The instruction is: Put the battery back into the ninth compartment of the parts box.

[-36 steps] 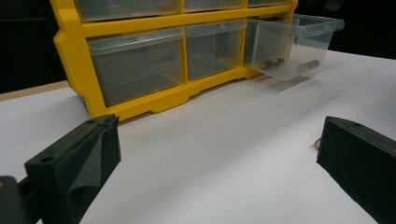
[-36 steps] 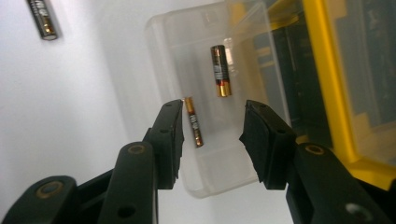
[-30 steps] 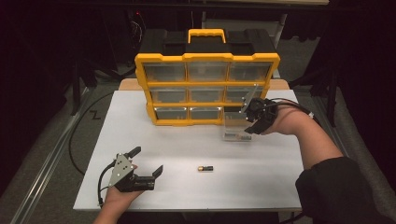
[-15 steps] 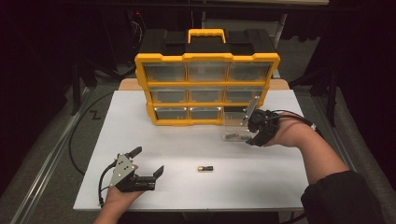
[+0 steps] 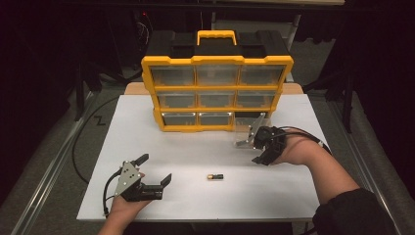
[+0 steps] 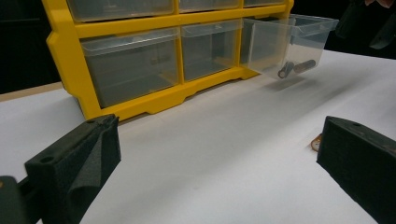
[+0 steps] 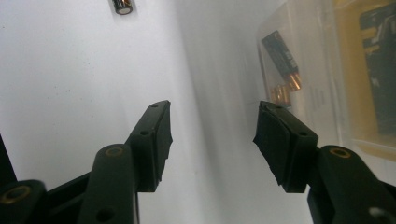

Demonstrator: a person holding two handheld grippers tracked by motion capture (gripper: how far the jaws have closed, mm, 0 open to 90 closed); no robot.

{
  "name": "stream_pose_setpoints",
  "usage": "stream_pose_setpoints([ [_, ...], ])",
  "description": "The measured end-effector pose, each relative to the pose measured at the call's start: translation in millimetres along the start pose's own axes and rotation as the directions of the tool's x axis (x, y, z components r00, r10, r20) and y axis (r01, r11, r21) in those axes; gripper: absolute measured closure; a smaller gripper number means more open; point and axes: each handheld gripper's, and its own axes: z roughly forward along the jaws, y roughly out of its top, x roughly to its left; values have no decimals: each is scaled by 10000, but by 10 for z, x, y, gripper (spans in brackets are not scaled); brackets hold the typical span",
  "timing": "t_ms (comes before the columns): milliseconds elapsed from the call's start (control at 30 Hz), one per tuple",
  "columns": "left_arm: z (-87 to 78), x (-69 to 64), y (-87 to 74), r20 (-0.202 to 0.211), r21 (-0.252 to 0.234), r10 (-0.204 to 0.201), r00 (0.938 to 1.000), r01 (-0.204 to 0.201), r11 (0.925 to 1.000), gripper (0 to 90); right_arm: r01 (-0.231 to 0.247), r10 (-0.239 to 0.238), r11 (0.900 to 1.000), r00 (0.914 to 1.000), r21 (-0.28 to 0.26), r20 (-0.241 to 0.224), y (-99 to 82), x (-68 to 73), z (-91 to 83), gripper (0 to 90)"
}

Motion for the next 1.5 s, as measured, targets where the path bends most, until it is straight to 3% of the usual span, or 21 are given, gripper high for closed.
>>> stream_pose_setpoints([
  [433,1,-4,1,8,15,22,10000,-22,10000,1,-131,128,9999,9995,-96,-293,-74,129,202,401],
  [600,0,-6,1,26,53,47,10000,-47,10000,1,34,-43,9998,9990,-207,-434,-99,179,297,378],
  [733,1,-6,2,19,42,36,10000,-36,10000,1,-202,193,9997,9984,-154,-535,-142,218,368,353],
  [767,1,-7,2,20,42,42,10000,-42,10000,1,3,-14,9998,9986,-212,-537,-146,210,384,347],
  [933,5,-9,2,18,26,52,10000,-52,10000,1,-292,275,9992,9980,-289,-573,-165,286,468,305],
  [1467,1,-6,6,15,-30,31,10000,-31,10000,1,317,-358,9985,9949,-439,-946,47,448,727,273],
  [1500,0,-6,6,17,-25,33,10000,-33,10000,1,149,-181,9993,9948,-331,-998,65,464,738,273],
])
